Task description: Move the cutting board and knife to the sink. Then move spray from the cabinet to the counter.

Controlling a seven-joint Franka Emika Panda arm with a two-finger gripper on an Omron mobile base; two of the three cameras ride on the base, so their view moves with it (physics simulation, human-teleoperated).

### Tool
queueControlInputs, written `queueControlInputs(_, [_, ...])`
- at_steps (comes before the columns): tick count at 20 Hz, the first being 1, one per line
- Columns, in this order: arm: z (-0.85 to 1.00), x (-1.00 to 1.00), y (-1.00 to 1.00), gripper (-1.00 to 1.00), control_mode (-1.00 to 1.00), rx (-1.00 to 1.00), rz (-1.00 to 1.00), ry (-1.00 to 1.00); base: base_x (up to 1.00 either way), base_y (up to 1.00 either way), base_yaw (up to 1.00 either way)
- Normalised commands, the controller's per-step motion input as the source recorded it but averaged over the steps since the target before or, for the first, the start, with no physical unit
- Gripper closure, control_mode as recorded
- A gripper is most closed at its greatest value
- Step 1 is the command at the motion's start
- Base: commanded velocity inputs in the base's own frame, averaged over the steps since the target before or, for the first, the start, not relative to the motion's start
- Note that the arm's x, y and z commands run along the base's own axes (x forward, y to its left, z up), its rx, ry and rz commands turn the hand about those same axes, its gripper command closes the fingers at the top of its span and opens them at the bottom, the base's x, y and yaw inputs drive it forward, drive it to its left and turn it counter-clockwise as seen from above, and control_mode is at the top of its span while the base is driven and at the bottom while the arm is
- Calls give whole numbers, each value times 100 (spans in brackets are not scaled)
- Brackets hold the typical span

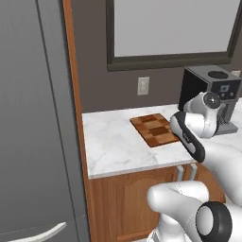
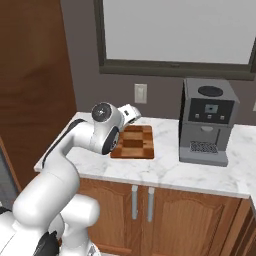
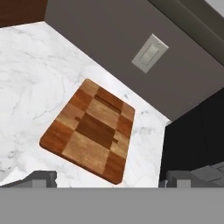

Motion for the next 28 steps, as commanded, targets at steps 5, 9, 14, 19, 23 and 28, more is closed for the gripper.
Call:
queueControlInputs(5, [0,0,0,-100,100,0,0,0,8,47,-6])
queueControlInputs(9, [0,0,0,-100,100,0,0,0,16,47,-6])
queueControlInputs(14, [0,0,0,-100,100,0,0,0,27,22,-3])
queueControlInputs(19, [0,0,0,-100,100,0,0,0,35,9,-3])
queueControlInputs(23, [0,0,0,-100,100,0,0,0,26,9,-3])
queueControlInputs(28, [0,0,0,-100,-100,0,0,0,4,1,-1])
